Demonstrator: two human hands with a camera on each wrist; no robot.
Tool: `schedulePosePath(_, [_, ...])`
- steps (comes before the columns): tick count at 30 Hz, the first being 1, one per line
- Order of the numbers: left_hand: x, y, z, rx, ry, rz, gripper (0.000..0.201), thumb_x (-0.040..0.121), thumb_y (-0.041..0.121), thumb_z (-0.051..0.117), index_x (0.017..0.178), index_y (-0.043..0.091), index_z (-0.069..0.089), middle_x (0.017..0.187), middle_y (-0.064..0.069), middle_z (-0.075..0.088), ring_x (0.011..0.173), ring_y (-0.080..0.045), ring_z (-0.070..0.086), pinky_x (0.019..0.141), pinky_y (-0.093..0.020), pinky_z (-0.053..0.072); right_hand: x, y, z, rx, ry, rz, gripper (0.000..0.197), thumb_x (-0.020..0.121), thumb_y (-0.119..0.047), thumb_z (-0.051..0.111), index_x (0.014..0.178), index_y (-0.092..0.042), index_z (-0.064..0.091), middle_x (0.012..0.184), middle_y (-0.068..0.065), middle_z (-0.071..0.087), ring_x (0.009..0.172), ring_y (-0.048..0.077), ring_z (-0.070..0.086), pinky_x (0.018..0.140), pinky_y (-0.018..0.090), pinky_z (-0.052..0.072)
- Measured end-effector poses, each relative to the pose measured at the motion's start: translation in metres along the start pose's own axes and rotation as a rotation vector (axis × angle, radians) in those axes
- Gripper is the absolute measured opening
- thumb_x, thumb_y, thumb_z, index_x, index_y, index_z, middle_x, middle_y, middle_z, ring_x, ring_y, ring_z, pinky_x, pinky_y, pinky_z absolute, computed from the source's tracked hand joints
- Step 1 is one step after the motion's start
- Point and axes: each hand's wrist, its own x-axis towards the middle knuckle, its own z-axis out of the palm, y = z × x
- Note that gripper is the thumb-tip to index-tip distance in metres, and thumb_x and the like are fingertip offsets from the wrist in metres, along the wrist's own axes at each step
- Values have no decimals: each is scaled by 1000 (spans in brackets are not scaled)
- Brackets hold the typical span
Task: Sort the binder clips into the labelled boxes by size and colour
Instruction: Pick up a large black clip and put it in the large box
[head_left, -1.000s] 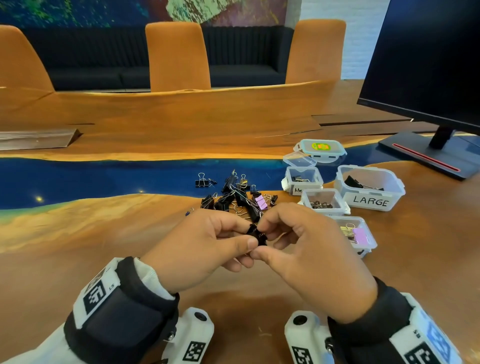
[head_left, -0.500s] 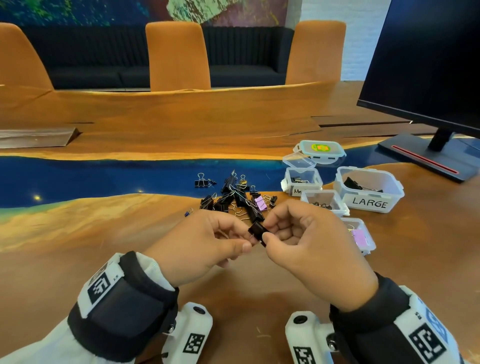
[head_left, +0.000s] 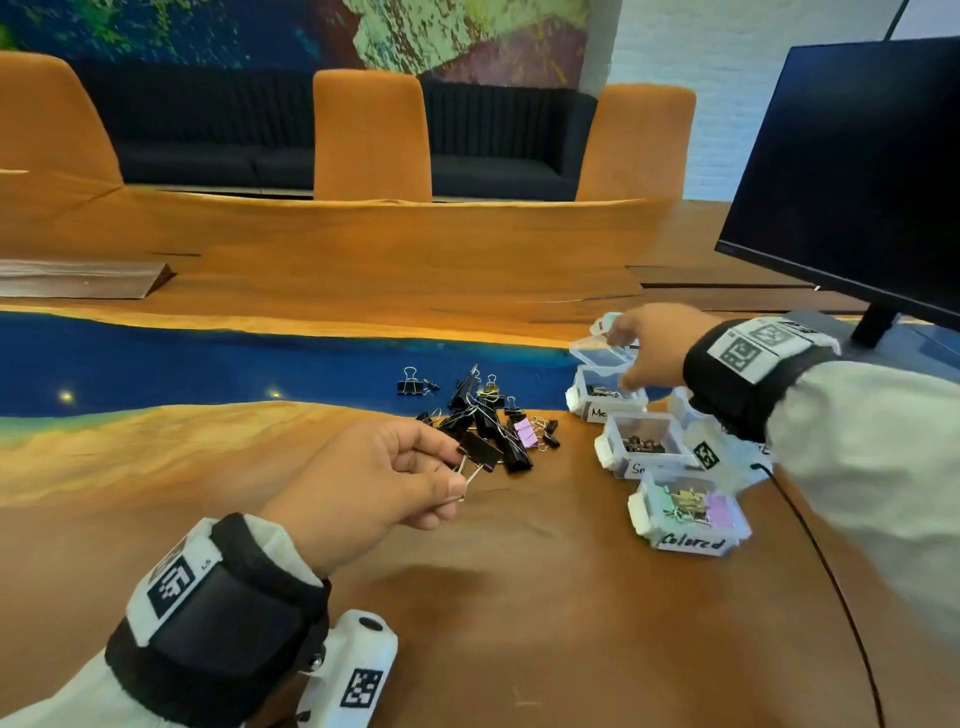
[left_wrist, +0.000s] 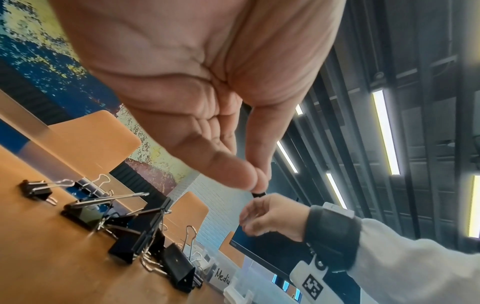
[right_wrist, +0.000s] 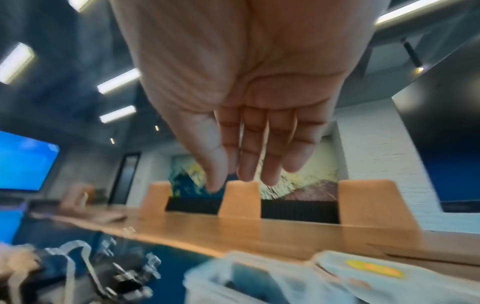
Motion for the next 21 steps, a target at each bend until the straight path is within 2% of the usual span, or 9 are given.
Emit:
schedulePosePath(2, [0,1,-2,-28,5,-5,17,84,1,76,99,5,68,74,-12,73,69,-19,71,61,-25,59,13,3,8,-75,-137,52,76,75,-30,84,142,-24,48,139,0,56,120,23,57,101,38,49])
schedulePosePath(4, [0,1,-4,-39,7,-9,16,84,0,76,97,3,67,73,-11,72,69,-20,71,61,-26,59,19,0,11,-96,-153,40,82,76,-26,84,147,-23,43,145,-1,52,125,23,54,104,37,47])
schedulePosePath(7, [0,0,-9,-33,15,-15,16,84,-1,76,97,2,67,72,-11,72,68,-20,72,61,-26,59,27,-6,14,-152,-166,17,80,78,-20,80,149,-23,42,145,-1,52,126,24,54,103,37,48])
schedulePosePath(12, [2,0,-12,-36,28,-13,15,84,-1,75,97,2,68,72,-11,72,69,-22,71,63,-27,60,37,-9,21,-195,-205,-8,65,85,-16,66,146,-22,46,140,3,56,124,25,56,104,38,49])
schedulePosePath(16, [2,3,-10,-34,15,-6,15,85,-1,74,98,2,68,75,-11,74,70,-21,72,64,-27,60,42,-8,23,-166,-210,-3,71,81,-13,73,146,-22,46,137,3,58,121,25,58,102,39,51])
schedulePosePath(21, [2,3,-8,-42,21,-7,13,86,-4,72,97,0,68,75,-13,73,70,-20,72,63,-27,61,45,-10,24,-201,-225,-6,74,81,-12,75,147,-22,43,142,4,54,125,25,55,104,39,50])
